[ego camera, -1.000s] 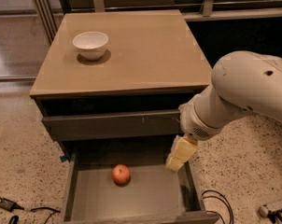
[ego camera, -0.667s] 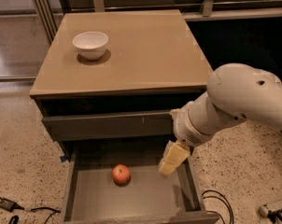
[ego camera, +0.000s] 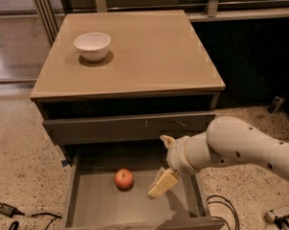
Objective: Pick apple from middle drawer and place on counter
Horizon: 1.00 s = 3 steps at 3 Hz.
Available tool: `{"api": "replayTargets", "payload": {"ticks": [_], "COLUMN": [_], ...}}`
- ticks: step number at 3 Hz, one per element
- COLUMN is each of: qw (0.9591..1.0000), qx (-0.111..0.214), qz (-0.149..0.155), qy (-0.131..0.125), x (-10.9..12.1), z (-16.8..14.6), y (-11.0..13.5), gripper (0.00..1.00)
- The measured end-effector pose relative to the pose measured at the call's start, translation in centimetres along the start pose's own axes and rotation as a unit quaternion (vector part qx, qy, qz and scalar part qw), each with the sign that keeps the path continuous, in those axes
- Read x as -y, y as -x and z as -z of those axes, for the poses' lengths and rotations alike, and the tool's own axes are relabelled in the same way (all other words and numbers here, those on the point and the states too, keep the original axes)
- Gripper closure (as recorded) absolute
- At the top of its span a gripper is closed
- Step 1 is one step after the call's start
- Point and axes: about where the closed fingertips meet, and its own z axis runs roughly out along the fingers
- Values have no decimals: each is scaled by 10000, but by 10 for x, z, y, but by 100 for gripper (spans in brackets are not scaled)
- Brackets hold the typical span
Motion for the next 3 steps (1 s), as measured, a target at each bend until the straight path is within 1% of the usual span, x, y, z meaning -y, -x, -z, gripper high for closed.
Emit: {"api": "replayTargets", "payload": {"ticks": [1, 2, 3], "qw": [9998, 9995, 9989], "qx": [33, -136, -418], "qz": [-40, -191, -175], "qy": [-178, -221, -115], "x": [2, 9, 18], "z": [-33, -68, -120], "y": [-16, -35, -30], "gripper": [0, 0, 0]}}
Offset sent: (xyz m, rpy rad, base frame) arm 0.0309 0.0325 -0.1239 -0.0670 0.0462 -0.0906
